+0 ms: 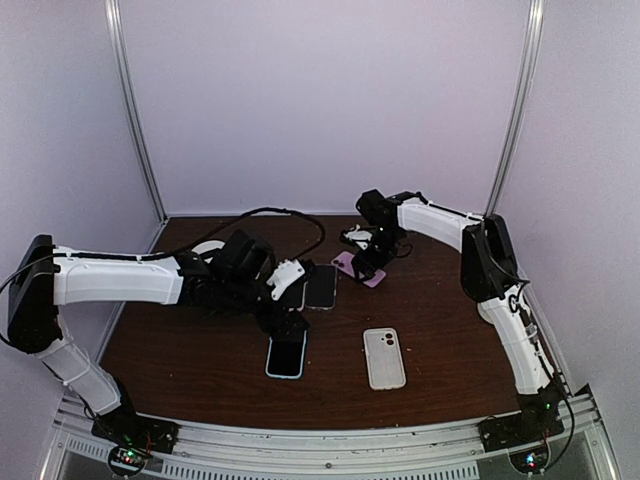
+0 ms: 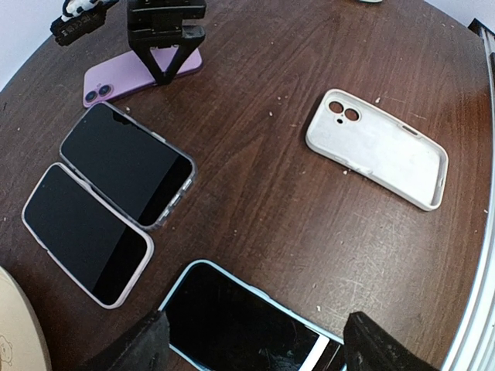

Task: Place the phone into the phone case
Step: Pick up the phone at the center of the board.

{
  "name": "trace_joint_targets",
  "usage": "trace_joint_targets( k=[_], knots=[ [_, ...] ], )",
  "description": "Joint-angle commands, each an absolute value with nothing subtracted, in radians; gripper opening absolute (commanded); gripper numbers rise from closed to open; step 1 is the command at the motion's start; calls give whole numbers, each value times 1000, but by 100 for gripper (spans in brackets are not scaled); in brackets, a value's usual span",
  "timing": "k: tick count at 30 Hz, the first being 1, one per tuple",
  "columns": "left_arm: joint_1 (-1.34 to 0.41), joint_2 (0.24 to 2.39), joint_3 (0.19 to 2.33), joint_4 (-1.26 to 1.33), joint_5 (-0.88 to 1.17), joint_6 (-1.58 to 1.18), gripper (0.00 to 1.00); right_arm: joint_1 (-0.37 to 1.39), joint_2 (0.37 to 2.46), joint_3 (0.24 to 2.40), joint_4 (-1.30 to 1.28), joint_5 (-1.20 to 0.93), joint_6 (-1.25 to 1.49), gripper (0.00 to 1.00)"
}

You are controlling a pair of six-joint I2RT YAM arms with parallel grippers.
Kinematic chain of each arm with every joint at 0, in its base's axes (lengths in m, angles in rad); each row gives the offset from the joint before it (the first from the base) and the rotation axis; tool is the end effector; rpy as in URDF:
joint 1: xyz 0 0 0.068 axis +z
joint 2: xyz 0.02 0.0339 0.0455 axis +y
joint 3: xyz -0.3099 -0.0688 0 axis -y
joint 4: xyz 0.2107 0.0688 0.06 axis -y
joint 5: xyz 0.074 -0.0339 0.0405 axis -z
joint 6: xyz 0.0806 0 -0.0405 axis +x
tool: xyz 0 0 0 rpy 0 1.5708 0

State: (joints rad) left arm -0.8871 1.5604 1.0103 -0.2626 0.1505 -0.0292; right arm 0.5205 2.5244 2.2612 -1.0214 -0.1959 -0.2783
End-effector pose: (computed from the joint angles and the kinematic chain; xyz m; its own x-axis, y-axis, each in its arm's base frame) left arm 0.2012 -0.2661 0.2528 -0.4828 0.5468 -0.6841 0.8178 0.5608 -0.1289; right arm 0.4563 0.2797 0.1491 -0.6532 -0.6850 -0.3227 -0.7435 0.6609 0.1020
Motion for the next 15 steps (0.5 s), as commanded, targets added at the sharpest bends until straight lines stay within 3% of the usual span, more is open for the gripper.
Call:
trace_joint_targets(
  k=[1, 5, 10, 15],
  knots=[
    [-876, 1550, 1043, -262, 150, -31, 81, 523, 2530, 2219, -1072, -169, -279, 61],
    [-878, 1550, 1046, -264, 146, -31, 82, 523, 2458, 2149, -1018, -189, -258, 52],
    [-877, 1552, 1052, -267, 139, -34, 81, 525, 2323, 2011, -894, -203, -208, 51],
    [-874, 1585, 1087, -265, 102, -82, 81, 532, 2149, 1696, -623, -214, -123, 46]
  ],
)
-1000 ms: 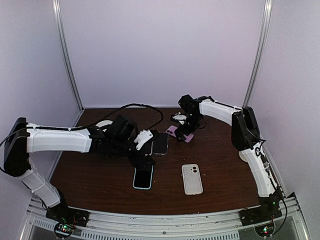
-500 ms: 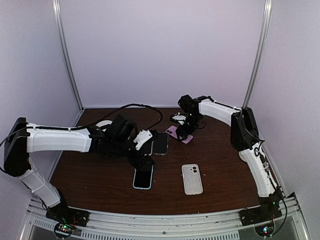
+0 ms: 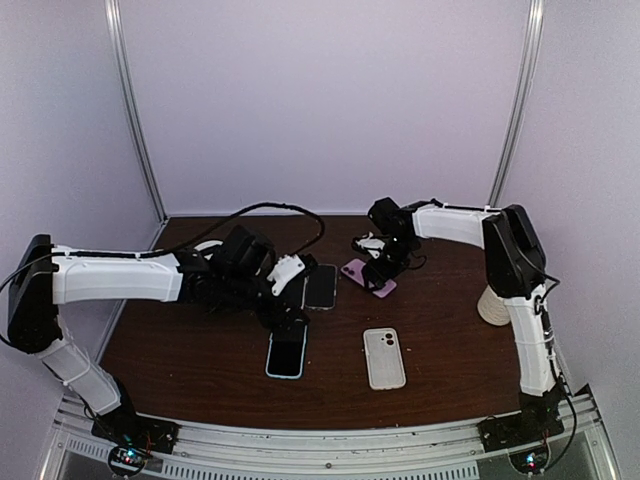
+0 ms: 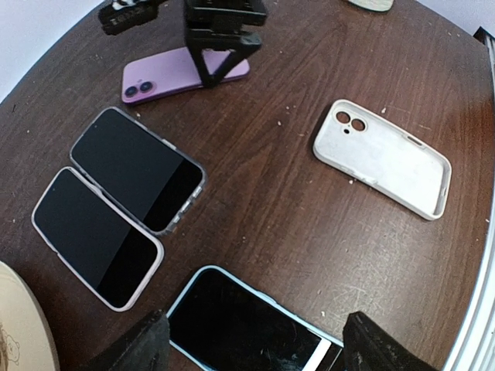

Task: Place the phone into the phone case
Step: Pick up the phone at the center of the board, then pass from the right arm to the left

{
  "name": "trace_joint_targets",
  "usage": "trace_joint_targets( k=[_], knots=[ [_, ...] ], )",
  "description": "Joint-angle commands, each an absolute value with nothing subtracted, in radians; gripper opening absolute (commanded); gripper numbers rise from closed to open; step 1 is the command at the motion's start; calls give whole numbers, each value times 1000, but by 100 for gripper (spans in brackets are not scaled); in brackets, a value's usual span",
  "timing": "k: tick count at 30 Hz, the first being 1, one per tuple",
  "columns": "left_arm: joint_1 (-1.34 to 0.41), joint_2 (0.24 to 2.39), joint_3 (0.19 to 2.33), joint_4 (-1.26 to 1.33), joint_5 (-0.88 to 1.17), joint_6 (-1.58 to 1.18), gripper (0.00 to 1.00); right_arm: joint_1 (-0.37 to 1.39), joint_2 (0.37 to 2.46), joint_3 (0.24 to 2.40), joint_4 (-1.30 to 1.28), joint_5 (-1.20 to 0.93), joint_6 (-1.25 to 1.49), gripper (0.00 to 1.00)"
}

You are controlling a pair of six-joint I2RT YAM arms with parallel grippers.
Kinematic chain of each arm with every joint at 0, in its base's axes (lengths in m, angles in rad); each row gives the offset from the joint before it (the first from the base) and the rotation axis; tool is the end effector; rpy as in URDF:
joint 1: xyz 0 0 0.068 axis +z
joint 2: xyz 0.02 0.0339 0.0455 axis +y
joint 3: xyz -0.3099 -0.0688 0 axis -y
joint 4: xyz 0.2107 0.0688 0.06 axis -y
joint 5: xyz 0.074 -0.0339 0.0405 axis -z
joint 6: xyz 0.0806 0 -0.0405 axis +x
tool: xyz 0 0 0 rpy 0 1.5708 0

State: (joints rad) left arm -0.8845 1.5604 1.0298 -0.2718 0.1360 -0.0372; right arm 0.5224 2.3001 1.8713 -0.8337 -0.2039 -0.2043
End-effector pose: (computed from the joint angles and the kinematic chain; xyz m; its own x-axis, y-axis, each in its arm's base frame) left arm 0.2043 -0.2667 0.2579 -0.4860 0.5352 -0.6909 0.8086 0.5752 -0.1233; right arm 0.4160 0.2584 0.1658 -0.6987 -0.6315 -0.3363 -0.6981 0.7045 0.1274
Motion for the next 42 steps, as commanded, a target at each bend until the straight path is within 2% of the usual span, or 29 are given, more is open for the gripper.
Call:
trace_joint_targets(
  k=[1, 6, 16, 19, 27, 34, 36, 39, 42],
  knots=[
    [-873, 1601, 1103, -271, 96, -95, 80, 534, 2122, 1666, -587, -217, -100, 44],
    [-848, 1687, 1151, -200, 126, -281, 79, 554, 2002, 1456, -433, -228, 23, 38],
    [-827, 1720, 1078, 281, 308, -700, 85, 738, 1671, 1165, -156, -14, 221, 37],
    [-830, 1705, 1049, 350, 311, -766, 84, 807, 1602, 1137, -103, 32, 248, 37],
    [-835, 1637, 999, 419, 230, -805, 71, 926, 1529, 1168, -133, 115, 243, 37],
    [-836, 1616, 908, 613, 231, -809, 69, 950, 1521, 1196, -174, 131, 221, 37],
    [-836, 1629, 928, 597, 239, -813, 63, 956, 1516, 1200, -168, 130, 219, 36],
    [-836, 1656, 965, 571, 291, -819, 49, 969, 1519, 1220, -176, 129, 202, 36],
    [-836, 1669, 955, 631, 317, -840, 29, 974, 1525, 1231, -185, 125, 194, 36]
  ],
)
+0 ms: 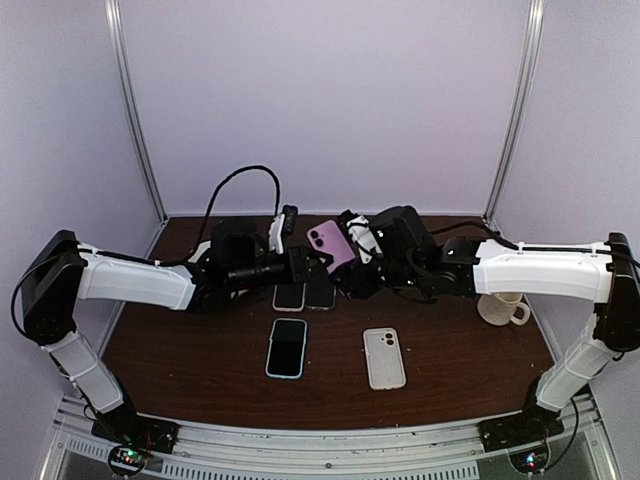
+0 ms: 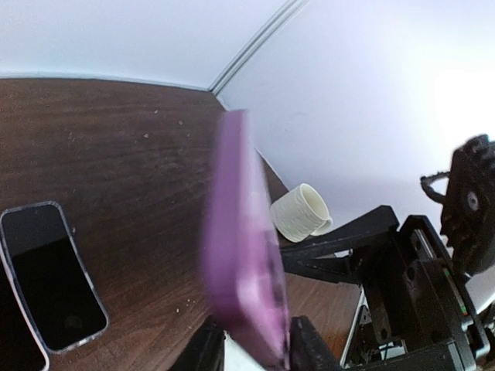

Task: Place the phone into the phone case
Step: Pass from the right arm to the left, then pass from the left arm to the right

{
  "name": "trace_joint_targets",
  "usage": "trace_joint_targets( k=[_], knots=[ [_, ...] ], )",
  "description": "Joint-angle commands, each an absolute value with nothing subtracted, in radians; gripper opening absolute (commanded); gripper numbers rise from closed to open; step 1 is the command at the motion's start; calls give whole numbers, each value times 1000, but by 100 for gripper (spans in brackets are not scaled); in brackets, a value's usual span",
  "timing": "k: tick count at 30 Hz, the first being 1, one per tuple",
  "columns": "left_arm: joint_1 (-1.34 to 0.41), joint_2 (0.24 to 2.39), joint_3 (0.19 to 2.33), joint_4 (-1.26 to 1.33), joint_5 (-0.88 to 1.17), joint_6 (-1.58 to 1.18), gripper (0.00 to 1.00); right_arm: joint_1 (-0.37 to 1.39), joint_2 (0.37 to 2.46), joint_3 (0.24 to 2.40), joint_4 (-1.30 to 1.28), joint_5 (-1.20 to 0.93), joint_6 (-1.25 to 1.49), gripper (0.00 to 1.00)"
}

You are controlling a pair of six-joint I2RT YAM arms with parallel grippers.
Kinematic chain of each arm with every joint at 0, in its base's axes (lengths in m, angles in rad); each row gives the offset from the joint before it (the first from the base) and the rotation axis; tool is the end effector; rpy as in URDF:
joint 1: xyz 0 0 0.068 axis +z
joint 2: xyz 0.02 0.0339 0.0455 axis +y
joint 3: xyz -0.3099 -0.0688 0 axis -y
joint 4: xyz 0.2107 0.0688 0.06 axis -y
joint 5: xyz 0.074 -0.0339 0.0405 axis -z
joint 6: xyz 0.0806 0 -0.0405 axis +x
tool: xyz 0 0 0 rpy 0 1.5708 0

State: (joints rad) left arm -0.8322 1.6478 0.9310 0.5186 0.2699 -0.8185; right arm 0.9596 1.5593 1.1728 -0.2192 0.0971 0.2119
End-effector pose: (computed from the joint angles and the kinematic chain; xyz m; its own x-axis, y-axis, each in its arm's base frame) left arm 0.2472 -0.3034 0.2994 -0.7394 -0.2331 -0.6316 0.5104 0.4176 -0.7517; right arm 0.2136 0.2912 0.3117 -0.4812 -0.3220 -0.8153 -0.6834 0.7202 0.1189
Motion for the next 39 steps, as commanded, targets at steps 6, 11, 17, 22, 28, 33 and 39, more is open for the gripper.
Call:
trace_joint_targets(
  k=[6, 11, 17, 22, 28, 33, 39],
  knots=[
    [-836, 1677, 945, 676, 375, -846, 3, 976, 1514, 1217, -186, 131, 190, 36],
    [-836, 1643, 932, 669, 401, -781, 0, 974, 1462, 1215, -262, 108, 132, 63],
    [-837, 1517, 991, 468, 633, -445, 0, 854, 1282, 1236, -483, -436, -25, 99],
    [-839, 1462, 984, 471, 795, -390, 0, 831, 1230, 1256, -451, -632, -18, 99],
    [-854, 1442, 985, 486, 854, -397, 0, 825, 1249, 1271, -375, -715, 62, 82],
    [-863, 1431, 985, 489, 875, -397, 0, 825, 1287, 1269, -329, -759, 113, 47],
    [-865, 1418, 983, 473, 865, -391, 0, 825, 1320, 1264, -296, -803, 159, 14]
  ],
)
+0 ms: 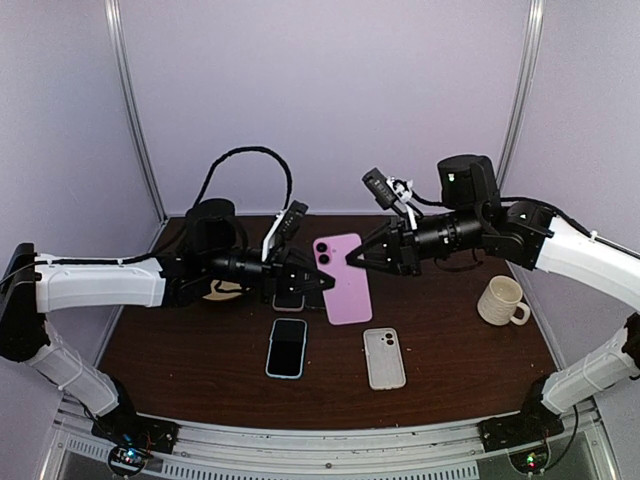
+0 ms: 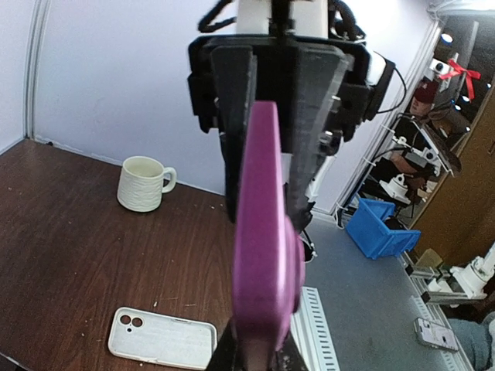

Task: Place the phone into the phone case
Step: Pass from the left arm to the right, then pass from the right arm to the left

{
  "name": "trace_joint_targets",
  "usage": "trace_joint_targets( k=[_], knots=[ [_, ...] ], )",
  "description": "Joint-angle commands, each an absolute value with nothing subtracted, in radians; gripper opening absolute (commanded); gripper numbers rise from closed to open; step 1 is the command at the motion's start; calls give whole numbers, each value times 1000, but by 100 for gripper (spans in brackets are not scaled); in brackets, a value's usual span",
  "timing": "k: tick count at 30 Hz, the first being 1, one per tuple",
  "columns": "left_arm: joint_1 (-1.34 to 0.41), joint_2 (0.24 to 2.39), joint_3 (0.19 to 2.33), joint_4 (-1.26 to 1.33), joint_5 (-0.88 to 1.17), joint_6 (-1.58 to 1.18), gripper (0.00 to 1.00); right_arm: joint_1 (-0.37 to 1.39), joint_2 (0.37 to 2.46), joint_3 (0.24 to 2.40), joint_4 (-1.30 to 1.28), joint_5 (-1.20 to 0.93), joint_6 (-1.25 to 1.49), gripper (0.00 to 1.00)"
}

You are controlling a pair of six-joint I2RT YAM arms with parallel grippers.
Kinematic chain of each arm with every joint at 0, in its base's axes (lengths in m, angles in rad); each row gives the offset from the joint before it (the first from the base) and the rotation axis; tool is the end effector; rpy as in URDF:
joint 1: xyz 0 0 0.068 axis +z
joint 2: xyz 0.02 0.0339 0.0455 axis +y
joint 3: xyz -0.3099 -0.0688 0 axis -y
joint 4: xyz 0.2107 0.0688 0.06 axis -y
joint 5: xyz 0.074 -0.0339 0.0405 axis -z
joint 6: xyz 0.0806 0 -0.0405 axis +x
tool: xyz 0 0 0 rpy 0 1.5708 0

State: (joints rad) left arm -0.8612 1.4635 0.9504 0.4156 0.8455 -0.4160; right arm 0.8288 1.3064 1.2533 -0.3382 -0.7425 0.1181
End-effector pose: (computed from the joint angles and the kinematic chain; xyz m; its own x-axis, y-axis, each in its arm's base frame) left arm 0.1671 -0.2871 0.3581 -0.4575 0.1212 -0.8809 0.8785 -0.0916 -0.4688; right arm 0.1463 0.2402 0.4105 -0.3697 -0.2748 -0.8876 -0.9284 0.0700 0.3650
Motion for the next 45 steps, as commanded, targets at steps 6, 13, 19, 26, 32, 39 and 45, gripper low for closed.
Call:
trace_joint_targets(
  k=[6, 13, 19, 26, 32, 39, 45],
  knots=[
    [-866, 1407, 1012, 291, 684, -339, 79, 825, 1302, 1266, -300, -725, 193, 0],
    [-920, 1403, 1091, 39, 316, -185, 98, 846, 1254, 1226, -255, -130, 551, 0],
    [-969, 1466, 1176, 7, 159, -113, 97, 948, 1269, 1251, -350, 272, 675, 0],
    [-966, 1622, 1314, -59, 221, -113, 98, 998, 1286, 1258, -325, 357, 686, 0],
    [-963, 1656, 1326, 19, 298, -185, 97, 1009, 1301, 1256, -321, 356, 692, 0],
    [-922, 1730, 1296, 208, 448, -354, 97, 1015, 1304, 1257, -308, 359, 677, 0],
    [-909, 1785, 1347, 183, 455, -370, 97, 1015, 1307, 1257, -304, 354, 673, 0]
  ],
)
